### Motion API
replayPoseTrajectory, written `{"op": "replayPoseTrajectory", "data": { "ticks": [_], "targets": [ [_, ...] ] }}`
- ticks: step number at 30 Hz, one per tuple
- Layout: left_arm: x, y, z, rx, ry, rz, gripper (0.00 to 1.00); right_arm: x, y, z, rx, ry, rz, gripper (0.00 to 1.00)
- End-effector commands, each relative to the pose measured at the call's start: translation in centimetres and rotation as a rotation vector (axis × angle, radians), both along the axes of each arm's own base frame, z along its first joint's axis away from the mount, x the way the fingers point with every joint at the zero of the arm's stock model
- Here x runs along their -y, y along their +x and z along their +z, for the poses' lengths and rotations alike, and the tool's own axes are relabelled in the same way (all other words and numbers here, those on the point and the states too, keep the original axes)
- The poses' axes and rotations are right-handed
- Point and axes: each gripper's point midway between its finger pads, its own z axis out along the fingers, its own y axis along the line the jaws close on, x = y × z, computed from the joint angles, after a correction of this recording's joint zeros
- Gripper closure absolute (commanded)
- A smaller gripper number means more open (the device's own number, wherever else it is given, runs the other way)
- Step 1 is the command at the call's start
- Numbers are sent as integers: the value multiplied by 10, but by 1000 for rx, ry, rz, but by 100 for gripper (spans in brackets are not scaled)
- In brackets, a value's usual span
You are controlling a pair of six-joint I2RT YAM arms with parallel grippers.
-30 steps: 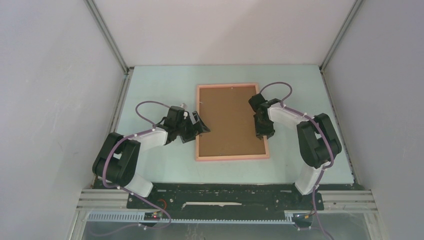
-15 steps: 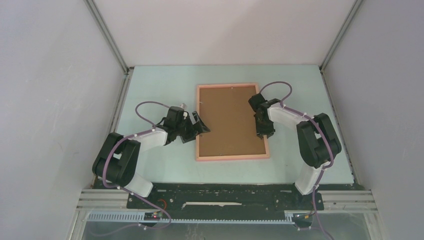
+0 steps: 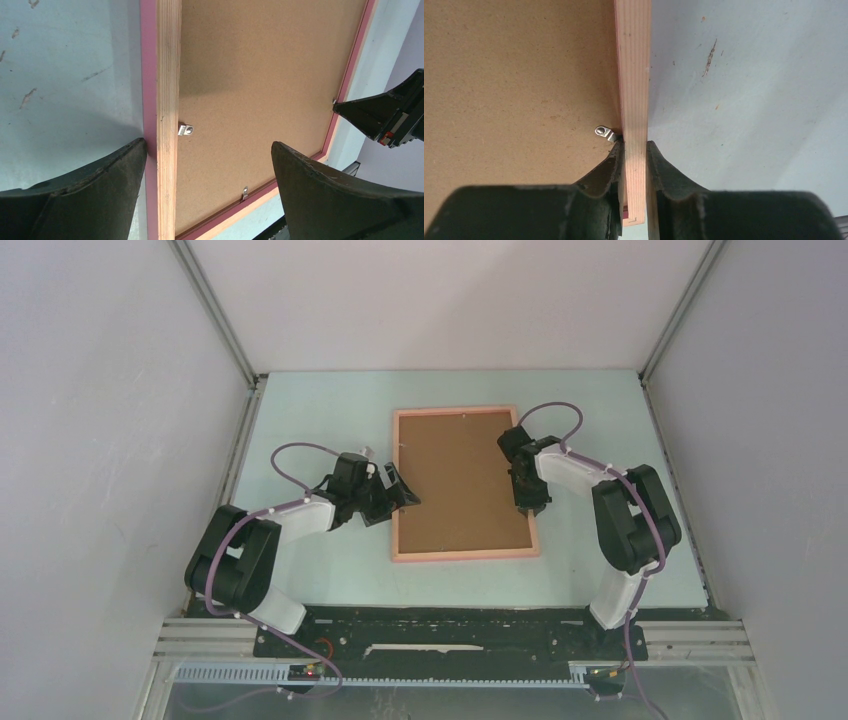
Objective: Put the photo into the frame
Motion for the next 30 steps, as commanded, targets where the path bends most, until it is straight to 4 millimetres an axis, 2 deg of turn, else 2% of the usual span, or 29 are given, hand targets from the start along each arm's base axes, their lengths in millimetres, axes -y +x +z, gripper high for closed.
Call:
{"op": "replayPoseTrajectory", "data": {
  "ticks": [1,4,8,14,17,26,30],
  "targets": [
    [5,-2,2,12,-28,-19,5,-9,26,0,85,25,-1,75],
    [5,-1,1,10,-29,-19,5,-13,25,8,101,21,25,67],
    [5,-2,1,10,-28,-18,5,-13,24,14,111,30,24,63],
    [5,-2,1,9,-30,-19,5,-15,26,10,104,38,21,62],
    [5,-1,1,10,-30,-20,5,-18,26,11,106,44,25,57],
    [5,-1,1,9,-31,-20,5,-21,25,11,96,60,32,56],
    [5,-2,1,7,-31,-21,5,-21,21,21,107,57,32,56]
  ]
}}
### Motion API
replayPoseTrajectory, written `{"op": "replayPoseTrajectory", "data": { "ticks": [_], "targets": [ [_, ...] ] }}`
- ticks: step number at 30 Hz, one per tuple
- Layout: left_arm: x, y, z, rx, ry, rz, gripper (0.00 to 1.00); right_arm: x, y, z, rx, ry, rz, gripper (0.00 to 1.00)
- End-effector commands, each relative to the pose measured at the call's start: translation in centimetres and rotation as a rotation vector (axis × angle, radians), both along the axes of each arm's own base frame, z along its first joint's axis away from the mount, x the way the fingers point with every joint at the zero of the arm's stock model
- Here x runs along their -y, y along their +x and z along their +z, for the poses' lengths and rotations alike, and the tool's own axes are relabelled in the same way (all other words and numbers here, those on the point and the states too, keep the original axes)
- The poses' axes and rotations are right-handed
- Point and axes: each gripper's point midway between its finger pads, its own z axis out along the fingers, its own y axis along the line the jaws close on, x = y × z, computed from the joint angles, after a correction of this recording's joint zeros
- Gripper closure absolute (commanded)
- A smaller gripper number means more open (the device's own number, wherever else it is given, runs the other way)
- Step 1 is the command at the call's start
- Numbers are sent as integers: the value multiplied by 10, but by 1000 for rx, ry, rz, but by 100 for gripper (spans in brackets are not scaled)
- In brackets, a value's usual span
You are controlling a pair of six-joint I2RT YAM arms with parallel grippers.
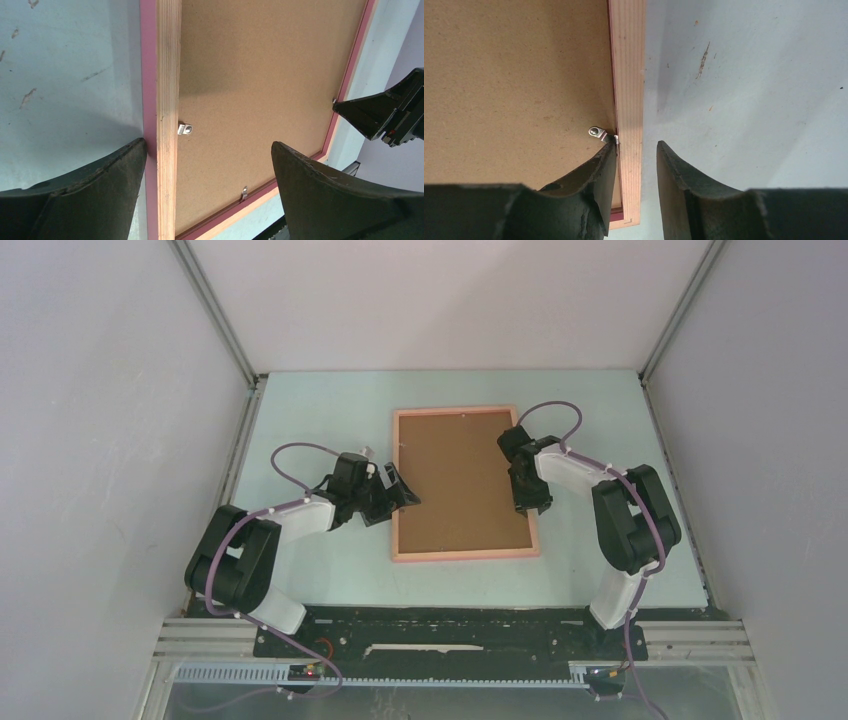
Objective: Put the photo into the frame
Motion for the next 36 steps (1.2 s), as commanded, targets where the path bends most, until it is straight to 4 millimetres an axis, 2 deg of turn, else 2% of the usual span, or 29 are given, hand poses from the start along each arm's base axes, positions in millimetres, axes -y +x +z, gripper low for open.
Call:
{"op": "replayPoseTrajectory", "data": {
  "ticks": [1,10,18,22,36],
  "targets": [
    [5,-1,1,9,-30,-19,5,-20,21,22,109,75,10,56],
    [5,-2,0,8,-30,-20,5,-19,22,26,120,73,6,56],
    [5,-2,1,8,-31,-21,5,-15,27,8,93,52,3,58],
    [6,-2,1,9,-31,-21,5,-17,24,5,80,55,6,59],
    [5,-1,1,9,-34,-22,5,-6,9,3,50,28,11,55]
  ]
}}
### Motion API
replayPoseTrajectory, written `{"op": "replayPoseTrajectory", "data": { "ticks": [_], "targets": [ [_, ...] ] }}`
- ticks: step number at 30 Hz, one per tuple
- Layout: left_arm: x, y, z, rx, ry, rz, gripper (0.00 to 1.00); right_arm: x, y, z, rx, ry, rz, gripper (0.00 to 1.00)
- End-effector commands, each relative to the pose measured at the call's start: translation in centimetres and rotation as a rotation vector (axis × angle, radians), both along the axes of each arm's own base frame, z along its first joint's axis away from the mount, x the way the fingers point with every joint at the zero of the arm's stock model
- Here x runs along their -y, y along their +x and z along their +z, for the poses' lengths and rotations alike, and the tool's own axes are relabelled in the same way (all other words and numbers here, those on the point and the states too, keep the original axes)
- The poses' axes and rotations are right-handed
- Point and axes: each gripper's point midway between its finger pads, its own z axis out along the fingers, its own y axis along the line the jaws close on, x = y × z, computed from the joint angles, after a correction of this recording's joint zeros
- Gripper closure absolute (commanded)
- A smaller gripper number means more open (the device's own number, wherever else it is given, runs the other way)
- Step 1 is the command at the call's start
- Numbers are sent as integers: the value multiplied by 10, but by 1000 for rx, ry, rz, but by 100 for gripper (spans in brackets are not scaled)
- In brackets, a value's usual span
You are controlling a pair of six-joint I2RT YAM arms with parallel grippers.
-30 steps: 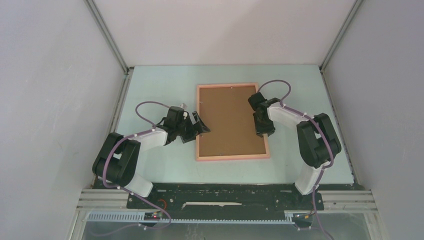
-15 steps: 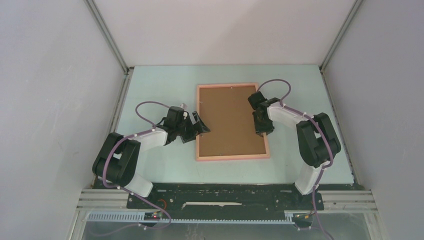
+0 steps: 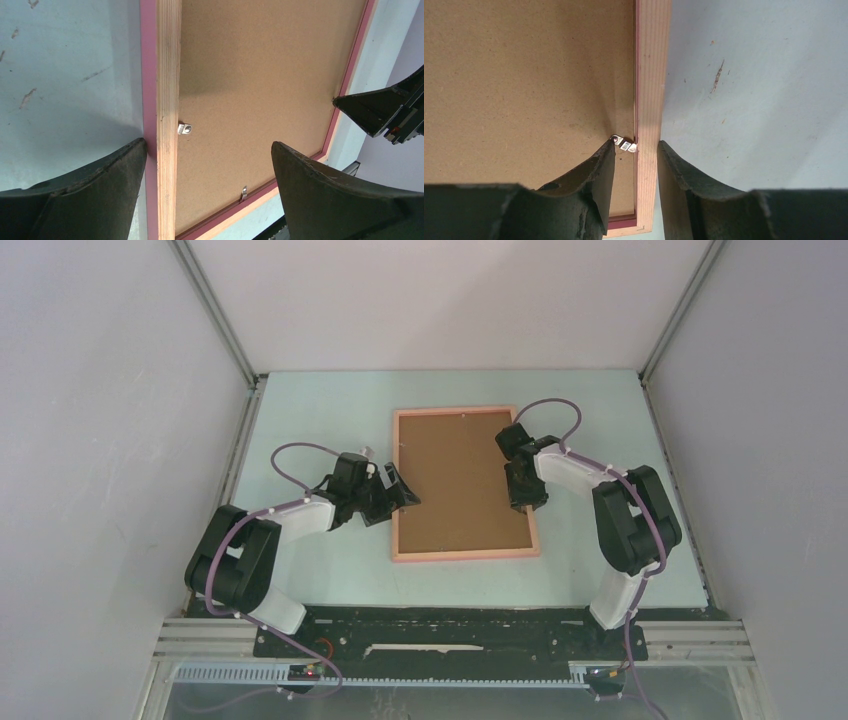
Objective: Put the photo into the frame
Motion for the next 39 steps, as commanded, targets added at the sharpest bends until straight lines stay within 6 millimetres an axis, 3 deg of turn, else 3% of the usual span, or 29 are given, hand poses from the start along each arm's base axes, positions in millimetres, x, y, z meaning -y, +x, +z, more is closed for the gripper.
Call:
{"op": "replayPoseTrajectory", "data": {
  "ticks": [1,22,32,39],
  "targets": [
    [5,-1,1,10,-33,-20,5,6,-2,-2,0,-17,3,55],
    [6,-1,1,8,-37,-22,5,15,-5,-10,-15,-6,-16,56],
    [5,-1,1,9,-37,-20,5,15,-3,-26,-19,-17,-9,78],
    [5,-1,1,9,-37,-21,5,7,5,-14,27,30,1,87]
  ]
}}
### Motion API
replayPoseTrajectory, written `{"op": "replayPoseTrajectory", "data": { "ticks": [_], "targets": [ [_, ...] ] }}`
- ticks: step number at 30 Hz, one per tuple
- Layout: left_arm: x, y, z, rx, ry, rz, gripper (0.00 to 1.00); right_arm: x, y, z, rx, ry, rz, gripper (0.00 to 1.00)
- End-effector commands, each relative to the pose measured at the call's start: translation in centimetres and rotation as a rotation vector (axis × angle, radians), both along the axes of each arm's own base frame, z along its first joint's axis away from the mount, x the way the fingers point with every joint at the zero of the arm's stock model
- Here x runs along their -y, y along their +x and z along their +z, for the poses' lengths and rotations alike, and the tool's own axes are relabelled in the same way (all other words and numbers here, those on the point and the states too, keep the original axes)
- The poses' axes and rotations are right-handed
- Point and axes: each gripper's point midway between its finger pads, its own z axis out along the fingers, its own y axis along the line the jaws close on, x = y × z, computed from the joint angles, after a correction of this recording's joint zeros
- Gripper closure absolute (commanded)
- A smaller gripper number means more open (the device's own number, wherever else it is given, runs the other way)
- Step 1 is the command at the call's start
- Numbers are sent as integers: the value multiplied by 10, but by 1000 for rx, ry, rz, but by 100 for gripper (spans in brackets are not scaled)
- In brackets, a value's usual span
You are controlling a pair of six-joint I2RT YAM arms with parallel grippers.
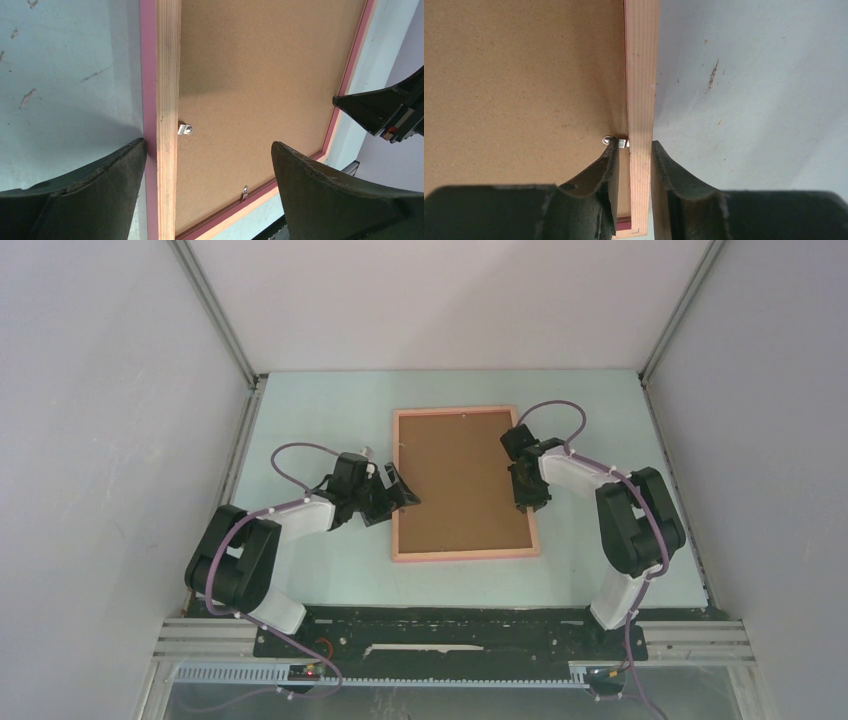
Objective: Put the photo into the frame
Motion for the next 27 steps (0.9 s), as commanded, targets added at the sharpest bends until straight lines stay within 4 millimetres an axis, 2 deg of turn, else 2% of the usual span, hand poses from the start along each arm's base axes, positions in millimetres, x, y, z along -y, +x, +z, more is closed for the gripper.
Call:
{"op": "replayPoseTrajectory", "data": {
  "ticks": [1,4,5,8,10,13,19,23,25,27],
  "targets": [
    [5,-1,1,10,-35,-20,5,-4,6,-6,38,33,11,90],
    [5,-1,1,10,-34,-19,5,-14,12,4,76,92,22,92],
    [5,-1,1,10,-34,-19,5,-17,14,9,90,112,22,85],
    [5,-1,1,11,-33,-19,5,-20,17,21,122,132,11,56],
    [5,-1,2,14,-33,-19,5,-20,17,33,150,144,7,44],
    [5,-1,2,15,-33,-19,4,-19,16,55,199,165,3,32],
    [3,-1,11,63,-48,-9,0,-23,8,92,313,291,-23,23],
    [-4,-2,18,116,-50,26,0,-12,0,93,374,346,-76,14],
    [-7,-3,23,149,-46,47,0,-7,0,83,341,396,-115,10],
    [-11,-3,27,177,-35,66,0,3,1,67,267,449,-186,13]
  ]
}}
